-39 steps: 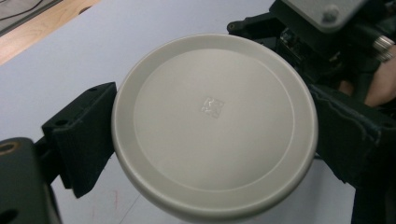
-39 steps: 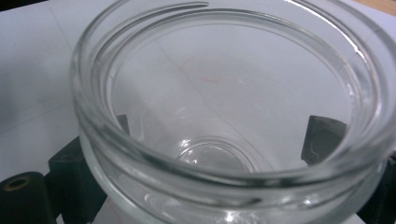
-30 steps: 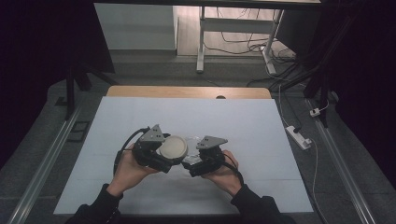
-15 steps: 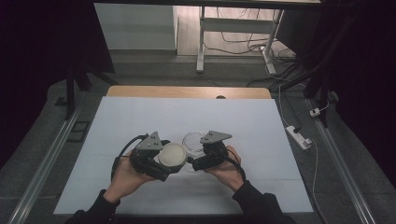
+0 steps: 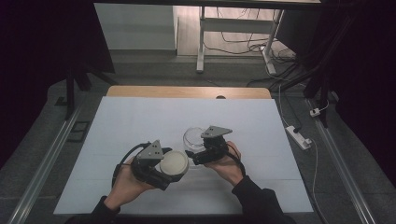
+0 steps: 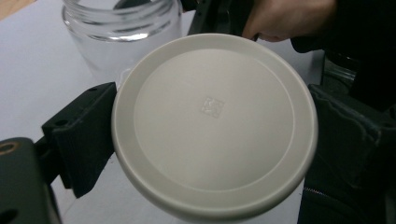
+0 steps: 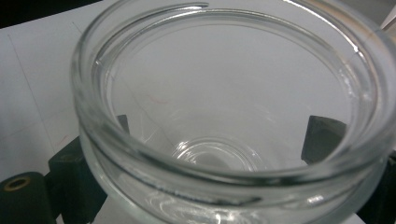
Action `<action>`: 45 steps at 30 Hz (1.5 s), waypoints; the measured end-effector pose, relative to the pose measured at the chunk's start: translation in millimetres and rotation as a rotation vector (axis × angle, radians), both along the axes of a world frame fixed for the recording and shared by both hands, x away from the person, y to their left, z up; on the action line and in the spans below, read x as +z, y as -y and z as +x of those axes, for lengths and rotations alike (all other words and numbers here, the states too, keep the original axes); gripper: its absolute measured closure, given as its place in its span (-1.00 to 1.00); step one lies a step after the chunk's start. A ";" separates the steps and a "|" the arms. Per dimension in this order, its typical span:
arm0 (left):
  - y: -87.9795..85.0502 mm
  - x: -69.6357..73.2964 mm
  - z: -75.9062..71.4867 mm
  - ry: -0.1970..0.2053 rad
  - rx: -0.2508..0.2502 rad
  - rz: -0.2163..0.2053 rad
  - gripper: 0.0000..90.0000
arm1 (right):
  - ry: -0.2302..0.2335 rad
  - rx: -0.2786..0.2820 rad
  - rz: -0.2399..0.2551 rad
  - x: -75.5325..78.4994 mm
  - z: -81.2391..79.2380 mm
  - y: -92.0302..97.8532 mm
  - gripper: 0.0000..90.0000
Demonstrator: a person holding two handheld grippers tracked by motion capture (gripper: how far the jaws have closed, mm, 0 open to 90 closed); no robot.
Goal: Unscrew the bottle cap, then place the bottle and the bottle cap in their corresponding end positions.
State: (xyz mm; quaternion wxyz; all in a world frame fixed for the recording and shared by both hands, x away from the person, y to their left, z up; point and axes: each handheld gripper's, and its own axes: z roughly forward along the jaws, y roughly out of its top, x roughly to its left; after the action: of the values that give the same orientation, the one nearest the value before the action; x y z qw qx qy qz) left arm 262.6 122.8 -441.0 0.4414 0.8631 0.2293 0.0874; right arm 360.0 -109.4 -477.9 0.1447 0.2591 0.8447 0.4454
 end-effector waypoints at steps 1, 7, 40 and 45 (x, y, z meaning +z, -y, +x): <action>0.7 -1.5 -0.5 -0.003 -0.002 -0.002 -0.82 | 0.002 0.000 0.001 0.3 0.8 -0.3 -0.86; 6.2 -9.8 -3.7 -0.010 -0.017 0.004 -0.82 | 0.008 -0.004 0.004 2.7 7.1 -2.5 -0.86; 33.0 -41.4 1.9 -0.005 -0.034 0.027 -0.82 | 0.005 -0.030 -0.005 0.6 40.1 -16.4 -0.86; 37.6 -48.1 6.8 -0.014 -0.034 0.036 -0.82 | 0.007 -0.037 -0.006 0.0 48.9 -19.0 -0.86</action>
State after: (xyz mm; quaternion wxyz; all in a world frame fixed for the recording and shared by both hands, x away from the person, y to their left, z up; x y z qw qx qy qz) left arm 269.4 85.2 -489.0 0.4255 0.8753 0.2163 0.0779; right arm 408.9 -90.4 -478.0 0.1569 0.2727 0.8405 0.4411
